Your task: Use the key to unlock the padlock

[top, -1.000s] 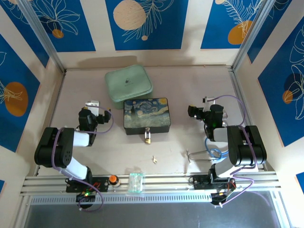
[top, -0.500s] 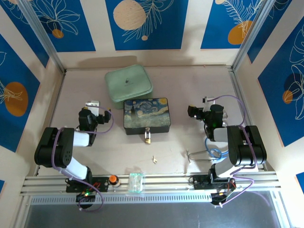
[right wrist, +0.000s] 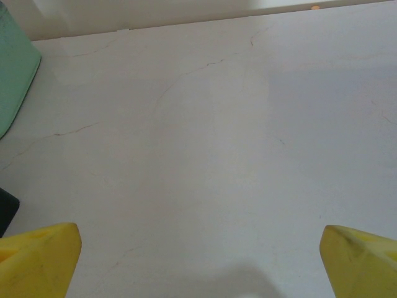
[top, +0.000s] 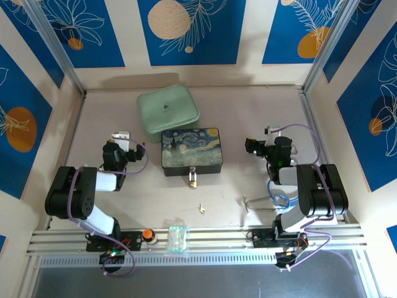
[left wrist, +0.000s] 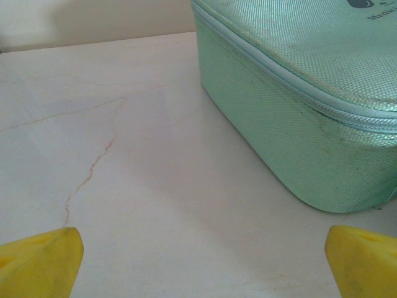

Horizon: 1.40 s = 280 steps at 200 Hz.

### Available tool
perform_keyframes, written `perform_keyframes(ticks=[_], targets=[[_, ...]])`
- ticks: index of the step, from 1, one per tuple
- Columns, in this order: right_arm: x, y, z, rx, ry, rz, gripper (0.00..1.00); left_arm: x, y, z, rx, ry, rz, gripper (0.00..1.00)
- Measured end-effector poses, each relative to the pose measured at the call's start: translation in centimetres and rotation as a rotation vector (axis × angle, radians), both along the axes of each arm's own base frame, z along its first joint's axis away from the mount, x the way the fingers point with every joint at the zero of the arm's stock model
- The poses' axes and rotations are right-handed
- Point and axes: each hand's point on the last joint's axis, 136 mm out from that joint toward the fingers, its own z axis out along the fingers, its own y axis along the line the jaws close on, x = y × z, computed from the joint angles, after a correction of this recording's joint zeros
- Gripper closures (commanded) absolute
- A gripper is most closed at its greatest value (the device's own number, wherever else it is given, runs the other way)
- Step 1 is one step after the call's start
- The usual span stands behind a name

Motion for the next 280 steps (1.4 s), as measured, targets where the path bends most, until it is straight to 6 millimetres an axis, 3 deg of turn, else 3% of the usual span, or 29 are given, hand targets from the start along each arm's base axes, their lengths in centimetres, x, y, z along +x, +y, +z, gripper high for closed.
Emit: perform_keyframes(ticks=[27, 48, 92, 143, 176, 208, 234, 259, 280], targets=[[-0.1, 0.0, 0.0, 0.000, 0.005, 0.000, 0.01, -0.2, 0.6, 0.4, 0.008, 0.001, 0.032, 0.01], [-0.4, 0.0, 0.6, 0.000, 0.028, -0.001, 0.01, -0.7, 1.5, 2.5, 0.010, -0.023, 0.085, 0.01], [-0.2, 0.1, 6.5, 0.038, -0.039, -0.015, 0.01, -1.6, 3.1, 8.8, -0.139, -0.128, 0.226, 0.01], [-4.0, 1.8, 10.4, 0.166, -0.032, 0.047, 0.01, -3.0, 1.1, 9.7, -0.457, -0.090, 0.197, 0.01], [-6.7, 4.3, 10.7, 0.282, 0.073, 0.138, 0.01, -4.3, -1.8, 10.6, -0.642, -0.032, 0.082, 0.01], [-10.0, 8.7, 9.6, 0.298, 0.228, 0.233, 0.01, -6.4, -5.2, 8.8, -0.746, 0.169, -0.013, 0.01], [-14.0, 12.3, 7.9, 0.277, 0.357, 0.313, 0.01, -9.2, -9.1, 8.0, -0.730, 0.347, -0.103, 0.01], [-17.0, 14.6, 6.2, 0.255, 0.455, 0.348, 0.00, -12.4, -12.8, 7.5, -0.691, 0.465, -0.206, 0.01], [-19.7, 16.3, 4.0, 0.222, 0.543, 0.375, 0.07, -15.2, -15.3, 6.1, -0.664, 0.574, -0.266, 0.01]])
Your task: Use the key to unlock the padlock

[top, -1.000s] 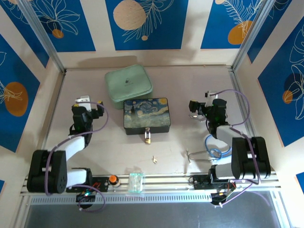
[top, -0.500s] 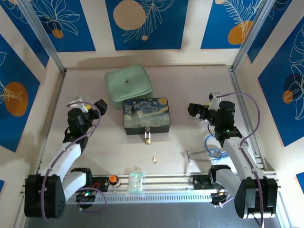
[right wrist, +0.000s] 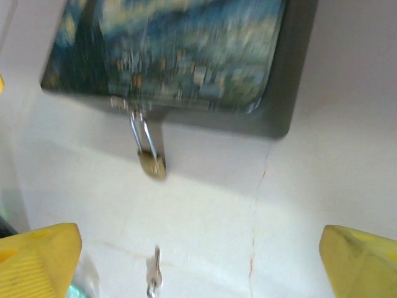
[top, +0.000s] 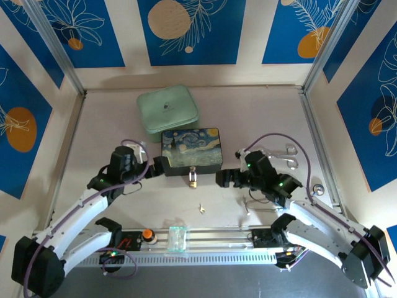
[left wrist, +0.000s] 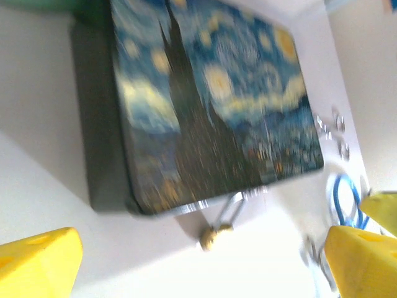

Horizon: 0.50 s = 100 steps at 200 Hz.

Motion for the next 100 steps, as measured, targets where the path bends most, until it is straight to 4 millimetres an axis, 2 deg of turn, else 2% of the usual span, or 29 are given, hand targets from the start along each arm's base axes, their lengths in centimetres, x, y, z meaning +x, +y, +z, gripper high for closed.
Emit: perform_keyframes(ticks=[28, 53, 73, 100], targets=[[-3.2, 1.7, -2.8, -0.088, 0.076, 0.063, 0.09, -2.3, -1.9, -0.9, 0.007, 0.063, -0.059, 0.01], [-5.1, 3.2, -4.3, -0.134, 0.102, 0.098, 0.14, -3.6, -3.1, -1.4, 0.008, 0.090, -0.077, 0.01], [-6.4, 4.2, -5.9, -0.182, 0.125, 0.114, 0.16, -4.5, -4.0, -2.8, 0.021, 0.140, -0.078, 0.01], [-7.8, 5.0, -8.5, -0.288, 0.154, 0.134, 0.30, -5.6, -4.5, -4.6, 0.056, 0.201, -0.064, 0.01]])
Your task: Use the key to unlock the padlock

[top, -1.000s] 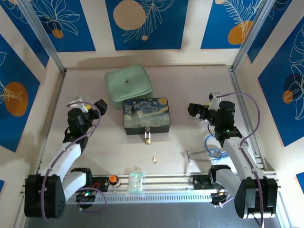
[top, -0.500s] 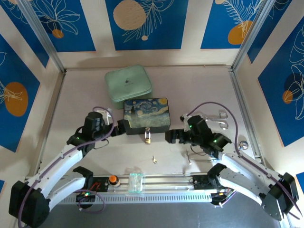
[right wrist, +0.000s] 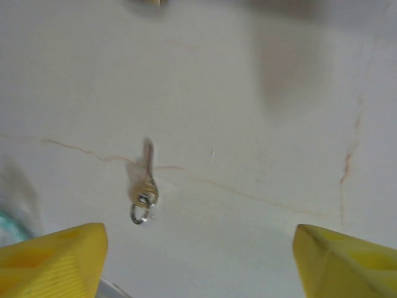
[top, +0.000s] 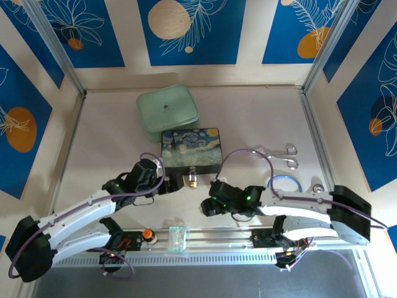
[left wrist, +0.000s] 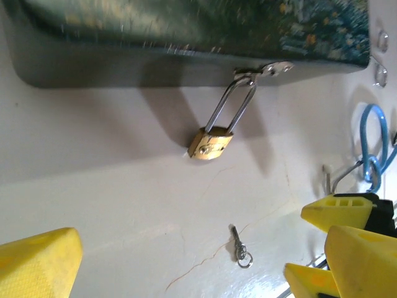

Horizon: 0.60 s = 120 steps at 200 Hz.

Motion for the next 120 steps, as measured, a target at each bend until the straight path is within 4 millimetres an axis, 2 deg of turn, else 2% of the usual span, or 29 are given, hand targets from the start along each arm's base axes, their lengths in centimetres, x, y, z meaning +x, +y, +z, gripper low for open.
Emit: perform_keyframes(ticks=[27, 46, 120], targets=[[-0.3, 1.9, -0.6, -0.046, 0.001, 0.015, 0.40, -0.1, 0.1, -0.4, 0.006, 0.009, 0.034, 0.01], [-0.4, 3.1, -0.3, -0.032, -0.002, 0.016, 0.43, 0.1, 0.3, -0.5, 0.009, 0.007, 0.057, 0.01], [-1.2, 3.6, -2.0, -0.125, 0.031, 0.012, 0.56, 0.7, 0.7, -0.7, 0.022, -0.013, 0.087, 0.01]])
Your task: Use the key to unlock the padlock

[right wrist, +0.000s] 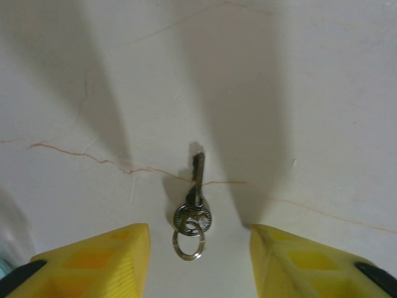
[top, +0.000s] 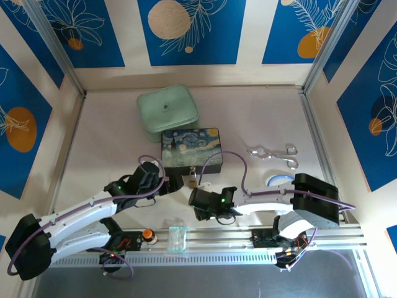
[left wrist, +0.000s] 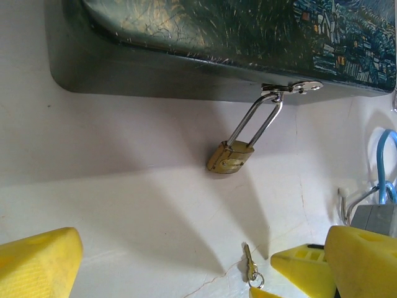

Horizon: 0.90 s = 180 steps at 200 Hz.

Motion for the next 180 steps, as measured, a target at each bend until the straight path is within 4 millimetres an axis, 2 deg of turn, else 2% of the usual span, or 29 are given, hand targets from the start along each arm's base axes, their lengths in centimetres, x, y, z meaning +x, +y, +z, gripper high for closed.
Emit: perform_keyframes(ticks=[27, 66, 79, 83, 99, 112, 122, 136, 180], targets=[[-0.4, 0.4, -0.2, -0.021, 0.006, 0.017, 0.63, -0.1, 0.2, -0.5, 0.000, 0.011, 0.012, 0.01], [-0.5, 0.5, -0.6, -0.095, 0.009, 0.024, 0.64, -0.3, 0.5, -1.1, 0.010, 0.022, 0.025, 0.01], [-0.4, 0.4, -0.8, -0.129, 0.006, 0.021, 0.69, -0.3, 0.6, -1.2, 0.011, 0.023, 0.026, 0.01], [-0.4, 0.3, -0.8, -0.137, 0.006, 0.022, 0.73, -0.3, 0.6, -1.2, 0.011, 0.024, 0.027, 0.01], [-0.3, 0.1, -0.8, -0.157, 0.005, 0.020, 0.75, -0.3, 0.6, -1.4, 0.008, 0.028, 0.033, 0.01], [-0.3, 0.1, -0.8, -0.158, 0.004, 0.023, 0.75, -0.3, 0.7, -1.6, 0.009, 0.031, 0.041, 0.01], [-0.3, 0.1, -0.8, -0.159, 0.003, 0.028, 0.82, -0.3, 0.8, -1.7, 0.009, 0.032, 0.044, 0.01], [-0.1, 0.0, -0.8, -0.157, 0.003, 0.032, 0.87, -0.3, 0.8, -1.7, 0.008, 0.034, 0.047, 0.01], [0.3, -0.1, -0.8, -0.087, 0.029, 0.025, 0.92, -0.2, 0.6, -1.5, -0.008, 0.031, 0.055, 0.02]])
